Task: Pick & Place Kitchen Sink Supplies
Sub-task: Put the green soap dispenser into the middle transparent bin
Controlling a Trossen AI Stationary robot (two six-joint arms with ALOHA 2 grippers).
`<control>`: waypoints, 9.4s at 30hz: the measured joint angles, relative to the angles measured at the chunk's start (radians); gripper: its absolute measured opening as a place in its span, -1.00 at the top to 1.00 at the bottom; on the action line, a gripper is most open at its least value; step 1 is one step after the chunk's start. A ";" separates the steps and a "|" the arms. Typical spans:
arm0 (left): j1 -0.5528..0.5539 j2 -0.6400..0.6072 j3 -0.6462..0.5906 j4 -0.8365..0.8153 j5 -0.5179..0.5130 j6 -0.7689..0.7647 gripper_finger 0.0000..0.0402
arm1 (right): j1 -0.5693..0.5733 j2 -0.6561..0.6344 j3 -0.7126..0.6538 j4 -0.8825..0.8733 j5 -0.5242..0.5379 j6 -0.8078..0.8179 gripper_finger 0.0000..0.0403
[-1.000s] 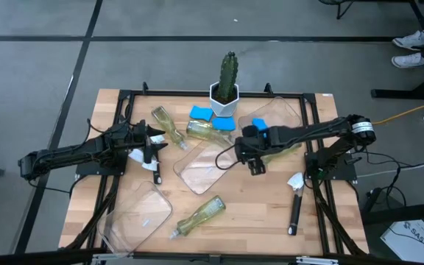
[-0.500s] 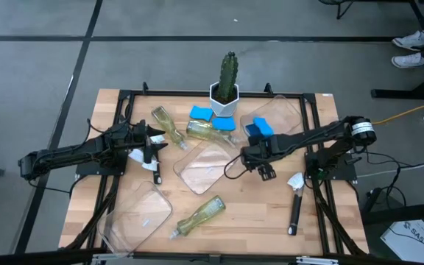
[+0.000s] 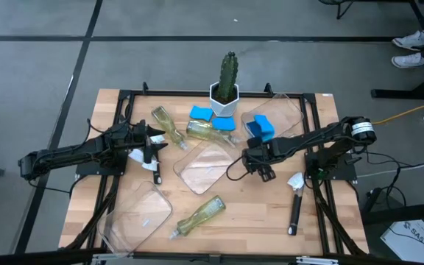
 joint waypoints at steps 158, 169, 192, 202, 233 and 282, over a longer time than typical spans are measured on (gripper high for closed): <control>0.000 0.000 0.000 0.000 0.000 0.000 -0.40 | -0.014 0.188 1.143 -0.486 -0.609 -0.008 0.44; 0.000 0.000 0.000 0.000 0.000 0.000 -0.40 | -0.081 0.186 1.244 -0.453 -0.508 -0.114 0.44; 0.000 0.001 0.000 0.000 0.000 0.000 -0.40 | -0.243 0.236 0.867 -0.104 -0.451 -0.181 0.44; 0.000 0.001 0.000 0.000 0.000 0.000 -0.40 | -0.246 0.234 0.849 -0.068 -0.440 -0.145 -0.12; 0.000 0.001 0.000 0.000 0.000 0.000 -0.40 | 0.091 0.235 0.933 -0.004 -0.139 -0.062 -0.78; 0.000 0.002 0.000 0.000 0.000 0.000 -0.40 | 0.351 0.633 0.832 0.387 -0.121 0.135 -0.78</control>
